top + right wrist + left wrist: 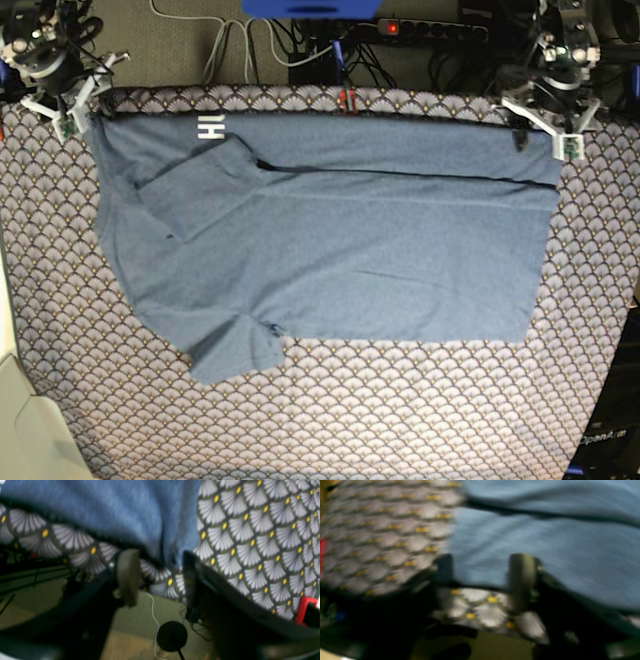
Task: Fold the T-shirt properly
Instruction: 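Raise both grippers and move them back toward the collar side, then grasp the hem corners of the shirt with both grippers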
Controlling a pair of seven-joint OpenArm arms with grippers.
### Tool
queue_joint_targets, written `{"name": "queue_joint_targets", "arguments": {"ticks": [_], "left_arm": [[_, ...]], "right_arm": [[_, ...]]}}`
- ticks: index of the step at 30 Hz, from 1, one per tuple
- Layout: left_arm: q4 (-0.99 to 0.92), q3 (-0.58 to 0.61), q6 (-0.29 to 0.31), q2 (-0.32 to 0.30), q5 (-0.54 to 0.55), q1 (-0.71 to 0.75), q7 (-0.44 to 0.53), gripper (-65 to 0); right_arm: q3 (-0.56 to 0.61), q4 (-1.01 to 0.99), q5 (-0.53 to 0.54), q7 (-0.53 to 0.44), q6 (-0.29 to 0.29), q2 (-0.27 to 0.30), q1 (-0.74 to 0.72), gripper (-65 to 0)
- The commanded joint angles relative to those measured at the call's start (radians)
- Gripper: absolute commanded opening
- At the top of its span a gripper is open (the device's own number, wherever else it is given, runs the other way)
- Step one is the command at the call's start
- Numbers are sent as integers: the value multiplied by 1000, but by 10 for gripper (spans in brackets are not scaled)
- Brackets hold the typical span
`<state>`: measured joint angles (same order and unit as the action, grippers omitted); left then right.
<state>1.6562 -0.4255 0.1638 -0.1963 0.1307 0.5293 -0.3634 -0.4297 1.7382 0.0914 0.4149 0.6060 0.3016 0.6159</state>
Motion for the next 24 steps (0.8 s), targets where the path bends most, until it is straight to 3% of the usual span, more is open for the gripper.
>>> {"name": "queue_joint_targets", "arguments": {"ticks": [1, 5, 12, 15, 18, 21, 24], "left_arm": [[20, -8, -5, -13, -1, 4, 23, -196], [26, -55, -2, -13, -1, 2, 23, -121], [118, -152, 1, -12, -1, -82, 23, -118], [115, -149, 1, -12, -10, -182, 0, -118], [103, -132, 3, -12, -10, -320, -105, -117], [52, -86, 4, -12, -10, -456, -184, -117], [-11, -51, 4, -12, -12, -548, -191, -117]], "right_arm": [[-37, 16, 9, -23, -7, 15, 3, -318], [-119, 18, 14, -23, -7, 18, -4, -318], [-154, 16, 15, -17, -7, 75, -116, -318], [-96, 10, 9, -14, -7, 97, -230, -316], [-27, 10, 8, -1, -7, 101, -347, -315], [44, -5, 6, 94, -7, 101, -499, -314], [98, -79, -2, 192, -7, 101, -646, -315]]}}
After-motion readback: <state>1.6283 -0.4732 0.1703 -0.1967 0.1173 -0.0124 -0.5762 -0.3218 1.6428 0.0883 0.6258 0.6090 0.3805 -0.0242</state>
